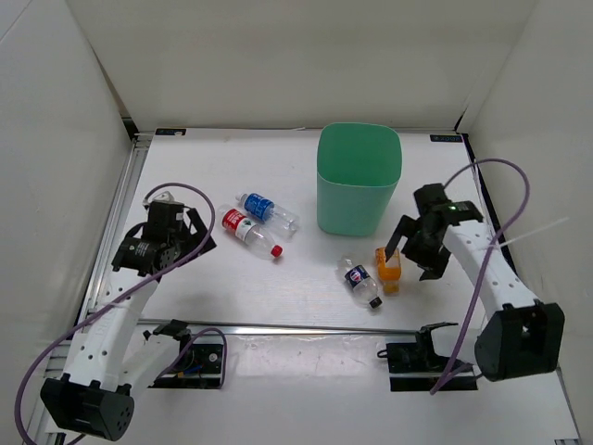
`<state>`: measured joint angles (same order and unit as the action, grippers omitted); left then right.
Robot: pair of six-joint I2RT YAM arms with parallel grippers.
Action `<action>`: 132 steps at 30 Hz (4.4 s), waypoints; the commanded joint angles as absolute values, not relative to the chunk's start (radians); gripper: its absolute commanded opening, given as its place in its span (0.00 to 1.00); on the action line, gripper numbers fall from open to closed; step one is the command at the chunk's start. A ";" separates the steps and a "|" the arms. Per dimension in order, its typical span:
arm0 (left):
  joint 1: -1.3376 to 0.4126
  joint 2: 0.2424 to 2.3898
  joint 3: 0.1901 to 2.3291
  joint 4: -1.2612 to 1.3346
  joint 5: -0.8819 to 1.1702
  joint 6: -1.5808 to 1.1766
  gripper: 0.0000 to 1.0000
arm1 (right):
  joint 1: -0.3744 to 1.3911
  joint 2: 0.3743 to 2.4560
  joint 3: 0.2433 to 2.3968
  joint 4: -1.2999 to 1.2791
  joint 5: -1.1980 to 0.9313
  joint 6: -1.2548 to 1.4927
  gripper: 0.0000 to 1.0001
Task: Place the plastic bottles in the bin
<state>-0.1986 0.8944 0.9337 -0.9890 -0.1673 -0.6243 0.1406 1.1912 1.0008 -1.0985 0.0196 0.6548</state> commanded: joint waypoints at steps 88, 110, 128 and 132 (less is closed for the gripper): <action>-0.434 1.163 0.962 -1.022 -0.454 -0.634 1.00 | 0.281 1.461 2.097 -1.083 0.191 0.601 1.00; -0.434 1.155 0.923 -0.966 -0.433 -0.634 1.00 | 0.834 0.630 0.588 -0.637 0.561 0.644 1.00; -0.434 1.126 0.914 -0.985 -0.433 -0.634 1.00 | 0.854 1.075 0.537 -0.324 0.439 0.589 1.00; -0.434 1.135 0.914 -0.985 -0.433 -0.634 1.00 | 0.854 1.095 0.512 -0.324 0.373 0.598 0.95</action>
